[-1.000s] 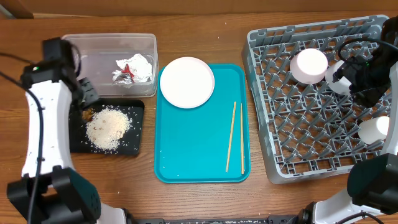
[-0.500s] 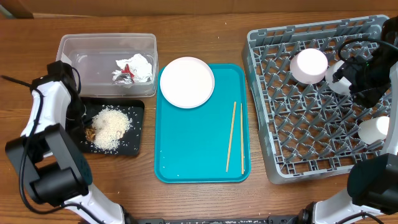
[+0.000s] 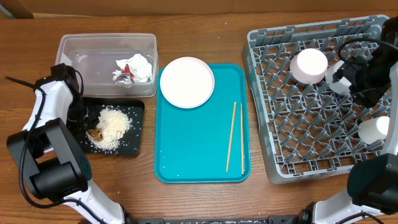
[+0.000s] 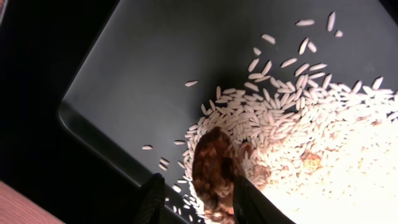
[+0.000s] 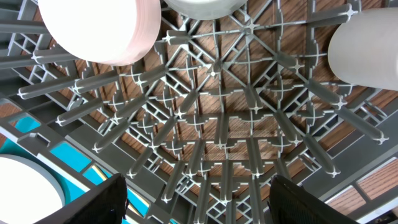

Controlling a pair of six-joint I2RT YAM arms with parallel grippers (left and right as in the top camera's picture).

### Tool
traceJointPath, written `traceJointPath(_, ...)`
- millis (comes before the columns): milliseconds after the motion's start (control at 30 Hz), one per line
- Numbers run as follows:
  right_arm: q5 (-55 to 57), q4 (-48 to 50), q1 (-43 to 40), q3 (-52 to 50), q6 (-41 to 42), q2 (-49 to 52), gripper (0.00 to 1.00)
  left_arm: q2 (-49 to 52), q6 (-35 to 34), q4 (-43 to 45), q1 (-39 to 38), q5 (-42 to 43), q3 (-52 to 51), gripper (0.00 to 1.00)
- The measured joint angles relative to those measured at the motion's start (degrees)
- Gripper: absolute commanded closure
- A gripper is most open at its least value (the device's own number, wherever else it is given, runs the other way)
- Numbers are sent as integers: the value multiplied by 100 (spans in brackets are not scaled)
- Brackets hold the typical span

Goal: Sort waste into correct bins and load items into the dishwasher
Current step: 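Reach the right gripper to the white plate edge and grasp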

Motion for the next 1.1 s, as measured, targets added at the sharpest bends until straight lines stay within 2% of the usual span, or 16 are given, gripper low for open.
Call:
traceJointPath(133,-2,-2,0,0,0,0,24,0,0,-205,-2,24,31,62)
traceJointPath(300,-105,-4,52,0,-173,0,11,-66,0,-431,-2,160,306,61)
traceJointPath(433,-404,203,304,0,-507,0,10,-455,20,-461,-20,481,417,58)
traceJointPath(633,-708,979,1344,0,-903,0,7,-1368,306,-761,-387,1303,507,50)
traceJointPath(733,-765,1443,2006,-2,-973,0,7,-1537,446,-1040,-769,1563,533,41)
traceJointPath(900,-780,2297,3034,-7,-1027,44,6,-1523,638,-1333,-1408,1705,529,26)
traceJointPath(1100,-789,2883,3829,-7,-988,518,6,-1523,669,-1639,-1915,1687,479,19)
